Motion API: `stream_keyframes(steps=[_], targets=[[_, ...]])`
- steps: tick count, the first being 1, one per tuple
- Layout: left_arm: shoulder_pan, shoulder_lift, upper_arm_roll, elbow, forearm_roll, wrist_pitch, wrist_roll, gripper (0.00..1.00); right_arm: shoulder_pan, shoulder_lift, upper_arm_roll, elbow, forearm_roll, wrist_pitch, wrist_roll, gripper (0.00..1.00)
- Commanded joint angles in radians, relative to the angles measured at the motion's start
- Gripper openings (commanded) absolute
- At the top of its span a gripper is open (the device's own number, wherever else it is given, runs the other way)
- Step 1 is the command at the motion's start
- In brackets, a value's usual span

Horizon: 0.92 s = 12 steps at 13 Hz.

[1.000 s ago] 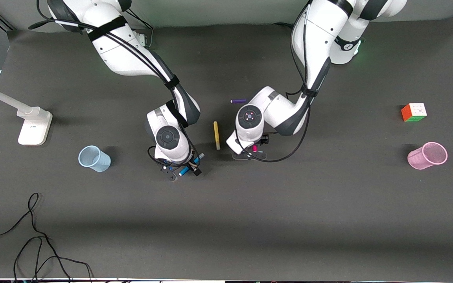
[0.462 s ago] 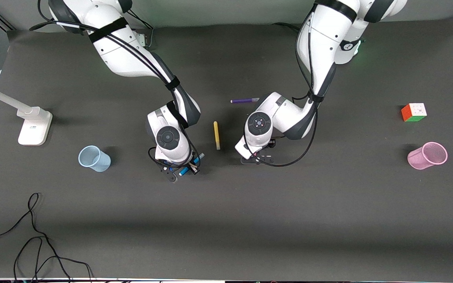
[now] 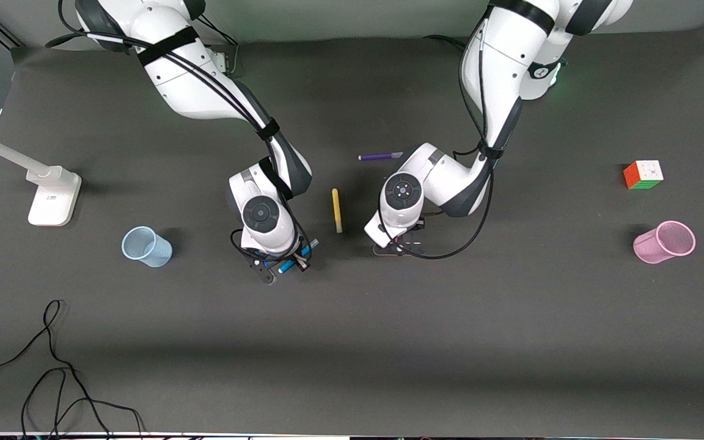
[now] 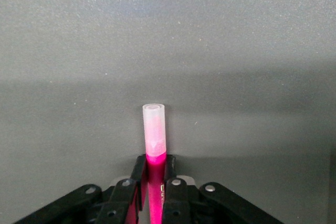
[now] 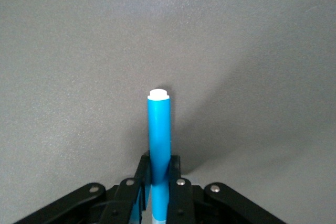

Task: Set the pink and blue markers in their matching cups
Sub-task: 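Carry the blue marker to the blue cup while the left gripper carries the pink marker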

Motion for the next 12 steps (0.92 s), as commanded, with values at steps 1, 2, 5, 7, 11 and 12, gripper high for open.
stream_keyframes(steps=[1, 2, 5, 7, 11, 12], targets=[[0.001, -0.027, 0.002, -0.020, -0.014, 0.007, 0.007, 0.00, 0.007, -0.016, -0.012, -0.008, 0.008, -0.018, 0.019, 0.00], [0.004, -0.047, 0.002, -0.020, -0.014, -0.006, 0.008, 0.00, 0.007, -0.036, -0.015, -0.007, 0.008, -0.032, 0.016, 0.00], [0.046, -0.154, -0.001, -0.012, -0.034, -0.155, 0.018, 0.00, 0.002, -0.122, -0.038, -0.001, 0.006, -0.148, 0.001, 0.00], [0.067, -0.263, 0.001, -0.012, -0.045, -0.322, 0.051, 0.00, 0.002, -0.189, -0.055, 0.002, 0.005, -0.216, -0.013, 0.00], [0.193, -0.435, 0.002, -0.012, -0.050, -0.587, 0.287, 0.00, -0.010, -0.312, -0.099, 0.007, 0.005, -0.369, -0.062, 0.00], [0.225, -0.470, 0.005, -0.010, -0.048, -0.632, 0.356, 0.00, -0.008, -0.341, -0.115, 0.004, 0.005, -0.412, -0.092, 0.00]])
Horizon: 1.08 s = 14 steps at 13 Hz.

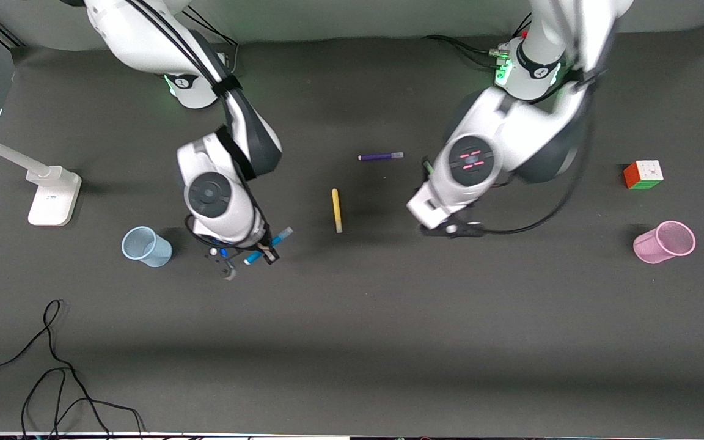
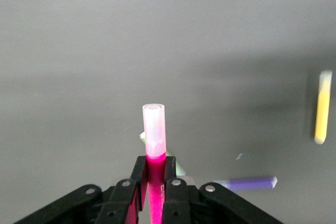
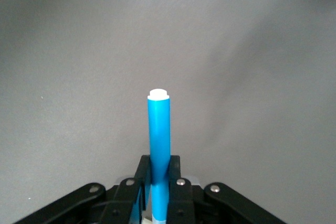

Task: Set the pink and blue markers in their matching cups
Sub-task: 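Carry the blue marker to the blue cup while the left gripper carries the pink marker, then lower the blue marker into the blue cup while the left gripper drops the pink marker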

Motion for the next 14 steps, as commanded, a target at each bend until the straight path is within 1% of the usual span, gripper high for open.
stream_keyframes(steps=[1, 2, 4, 5, 7, 9, 11, 13, 14], targets=[[0.100, -0.109, 0.003, -0.035, -0.016, -0.101, 0.206, 0.00, -0.003, -0.093, -0.045, -0.028, 0.002, -0.101, -0.074, 0.00], [0.158, -0.141, 0.002, -0.035, -0.016, -0.126, 0.297, 0.00, -0.001, -0.118, -0.066, -0.039, -0.012, -0.130, -0.077, 0.00], [0.274, -0.188, 0.003, -0.032, -0.016, -0.173, 0.465, 0.00, 0.000, -0.178, -0.078, -0.092, -0.114, -0.162, -0.102, 0.00], [0.333, -0.206, 0.003, -0.033, -0.012, -0.176, 0.567, 0.00, 0.000, -0.208, -0.083, -0.132, -0.165, -0.161, -0.102, 0.00], [0.446, -0.226, 0.003, -0.033, -0.009, -0.158, 0.818, 0.00, 0.000, -0.259, -0.111, -0.200, -0.225, -0.158, -0.103, 0.00], [0.564, -0.226, 0.003, -0.033, -0.019, -0.111, 1.077, 0.00, 0.000, -0.284, -0.137, -0.255, -0.303, -0.150, -0.102, 0.00], [0.678, -0.212, 0.003, -0.037, -0.089, -0.084, 1.298, 0.00, 0.000, -0.298, -0.173, -0.310, -0.371, -0.126, -0.100, 0.00], [0.778, -0.171, 0.003, -0.038, -0.162, -0.063, 1.517, 0.00, 0.000, -0.299, -0.227, -0.367, -0.458, -0.052, -0.099, 0.00], [0.830, -0.142, 0.003, -0.038, -0.205, -0.048, 1.634, 0.00, 0.000, -0.298, -0.265, -0.399, -0.495, 0.004, -0.099, 0.00]])
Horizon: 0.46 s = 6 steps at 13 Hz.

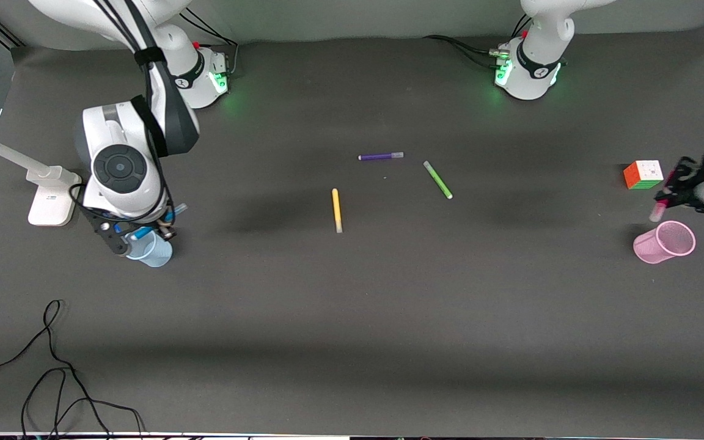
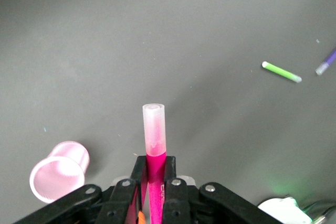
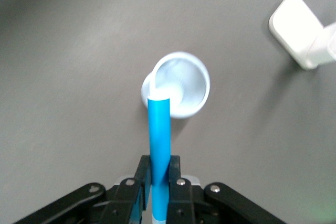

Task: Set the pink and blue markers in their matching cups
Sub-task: 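Lower the blue marker into the blue cup while the left gripper drops the pink marker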

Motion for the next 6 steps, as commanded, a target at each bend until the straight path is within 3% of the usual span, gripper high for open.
stream_keyframes(steps=[1, 3, 6], targets=[[0.123, 0.080, -0.015, -0.010, -0.115, 0.046, 0.309, 0.00, 0.008, -0.032, -0.080, -0.111, -0.116, 0.136, -0.004, 0.00], [0.207, 0.162, -0.015, -0.008, -0.195, 0.078, 0.540, 0.00, 0.008, -0.022, -0.134, -0.142, -0.179, 0.209, -0.001, 0.00], [0.297, 0.275, -0.015, 0.001, -0.327, 0.102, 0.851, 0.00, 0.007, 0.017, -0.163, -0.142, -0.235, 0.259, 0.019, 0.00]])
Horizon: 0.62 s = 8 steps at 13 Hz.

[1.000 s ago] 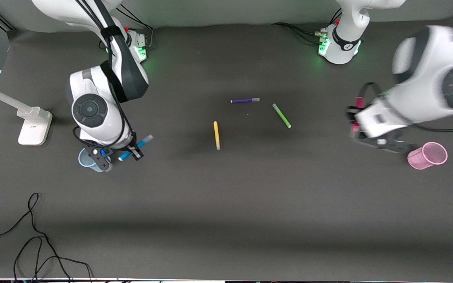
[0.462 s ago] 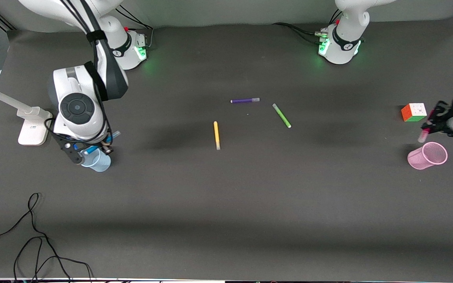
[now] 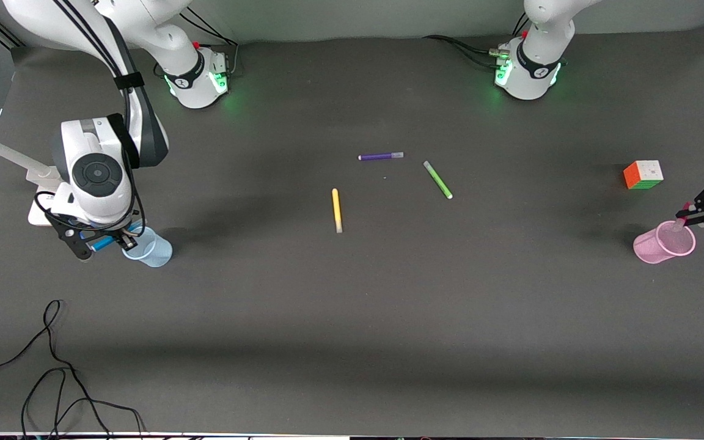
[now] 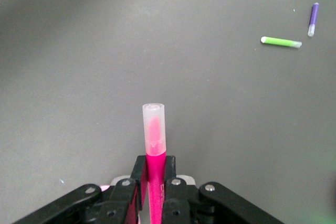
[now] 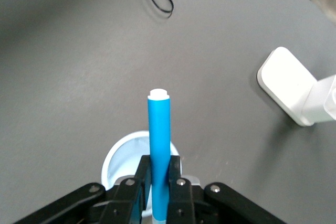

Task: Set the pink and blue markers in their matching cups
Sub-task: 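Lower the blue marker into the blue cup while the left gripper drops the pink marker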

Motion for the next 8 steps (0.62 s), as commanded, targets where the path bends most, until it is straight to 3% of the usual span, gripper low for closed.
stream_keyframes(steps=[1, 5, 8], targets=[[0.068, 0.084, -0.015, 0.017, -0.112, 0.006, 0.254, 0.00, 0.010, 0.023, -0.024, -0.016, -0.068, 0.059, 0.048, 0.00], [0.122, 0.170, -0.016, 0.050, -0.201, 0.006, 0.450, 0.00, 0.013, 0.069, -0.025, -0.083, -0.244, 0.156, 0.292, 0.00], [0.155, 0.238, -0.019, 0.083, -0.232, 0.005, 0.504, 0.00, 0.019, 0.105, -0.024, -0.083, -0.261, 0.164, 0.344, 0.00]])
